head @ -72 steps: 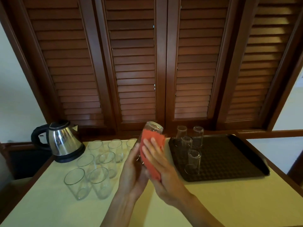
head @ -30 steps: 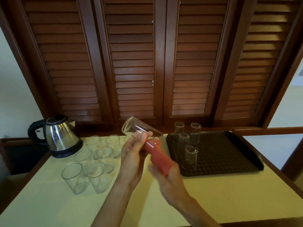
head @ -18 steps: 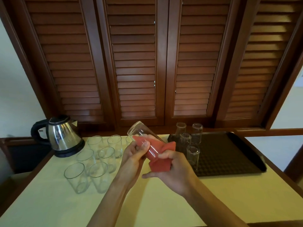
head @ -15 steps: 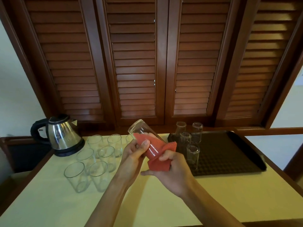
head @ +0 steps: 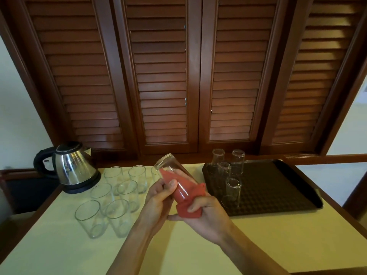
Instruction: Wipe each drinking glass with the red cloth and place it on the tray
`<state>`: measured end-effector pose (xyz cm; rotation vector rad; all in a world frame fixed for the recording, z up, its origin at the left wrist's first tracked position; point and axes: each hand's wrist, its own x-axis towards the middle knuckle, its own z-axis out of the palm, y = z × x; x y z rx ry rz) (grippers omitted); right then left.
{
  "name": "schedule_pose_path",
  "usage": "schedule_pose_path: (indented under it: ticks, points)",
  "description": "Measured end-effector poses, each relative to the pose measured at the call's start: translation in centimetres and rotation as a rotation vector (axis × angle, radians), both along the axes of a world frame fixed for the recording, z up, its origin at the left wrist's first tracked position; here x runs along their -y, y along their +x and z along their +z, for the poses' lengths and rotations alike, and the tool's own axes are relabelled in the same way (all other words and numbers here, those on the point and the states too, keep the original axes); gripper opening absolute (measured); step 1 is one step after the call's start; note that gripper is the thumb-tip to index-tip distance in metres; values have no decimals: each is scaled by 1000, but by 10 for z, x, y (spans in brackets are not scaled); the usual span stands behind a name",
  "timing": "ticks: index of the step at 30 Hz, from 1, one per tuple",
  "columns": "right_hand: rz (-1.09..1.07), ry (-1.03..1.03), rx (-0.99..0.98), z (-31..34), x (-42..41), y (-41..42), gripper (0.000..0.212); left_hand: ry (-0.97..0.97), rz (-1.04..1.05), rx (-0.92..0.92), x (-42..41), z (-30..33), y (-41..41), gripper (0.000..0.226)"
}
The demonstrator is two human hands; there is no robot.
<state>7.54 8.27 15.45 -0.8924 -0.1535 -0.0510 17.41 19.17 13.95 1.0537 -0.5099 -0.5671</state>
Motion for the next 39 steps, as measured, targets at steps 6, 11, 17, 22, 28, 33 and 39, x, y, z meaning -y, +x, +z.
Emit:
schedule_pose_path:
  ticks: [6, 11, 17, 22, 28, 33, 39]
  points:
    - [-172, 261, -220, 0, 13, -30, 57, -42, 76, 26, -8, 18, 21, 90]
    - [-722, 176, -125, 31, 19, -41, 34, -30, 54, -26, -10, 18, 20, 45]
    - [-752, -1046, 320, 16, -21, -4, 53, 52, 34, 53, 17, 17, -17, 44]
    - [-654, -951, 176, 24, -22, 0, 65, 112, 95, 145, 11, 14, -18, 44]
    - [-545, -733, 169, 21, -20, -3, 59, 183, -36, 239, -6, 13, -18, 61]
    - [-487, -806, 79, 52, 22, 5, 33, 356, 41, 463, -10, 12, -10, 68]
    - [-554, -852, 237, 25, 32, -8, 39, 377, 190, 475, -12, 12, 5, 83]
